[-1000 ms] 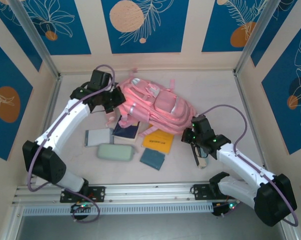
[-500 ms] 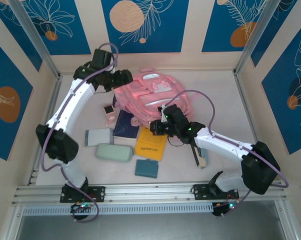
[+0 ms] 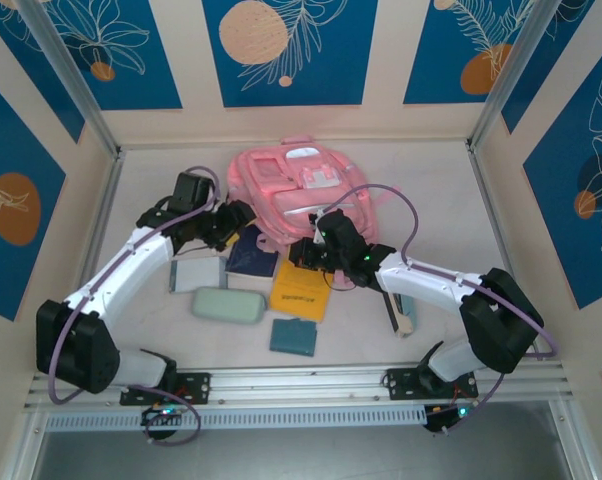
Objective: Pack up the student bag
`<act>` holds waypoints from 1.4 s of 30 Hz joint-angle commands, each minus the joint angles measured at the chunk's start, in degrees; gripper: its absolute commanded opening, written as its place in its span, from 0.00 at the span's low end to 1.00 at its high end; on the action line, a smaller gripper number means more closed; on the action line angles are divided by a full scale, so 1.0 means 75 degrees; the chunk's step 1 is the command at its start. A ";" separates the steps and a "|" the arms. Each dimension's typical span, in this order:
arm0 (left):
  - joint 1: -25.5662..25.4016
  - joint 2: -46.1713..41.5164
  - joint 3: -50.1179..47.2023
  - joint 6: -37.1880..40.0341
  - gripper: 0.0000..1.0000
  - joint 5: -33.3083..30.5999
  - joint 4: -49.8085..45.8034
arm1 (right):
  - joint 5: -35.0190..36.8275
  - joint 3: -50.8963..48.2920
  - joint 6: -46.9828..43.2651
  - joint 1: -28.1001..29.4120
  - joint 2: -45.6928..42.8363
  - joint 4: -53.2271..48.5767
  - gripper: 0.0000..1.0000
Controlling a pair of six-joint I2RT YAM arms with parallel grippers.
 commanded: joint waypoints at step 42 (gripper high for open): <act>-0.0079 0.2037 0.1377 -0.0548 0.00 0.0131 0.1067 | 0.1319 -0.0400 -0.1371 -0.0173 -0.1194 -0.2518 0.00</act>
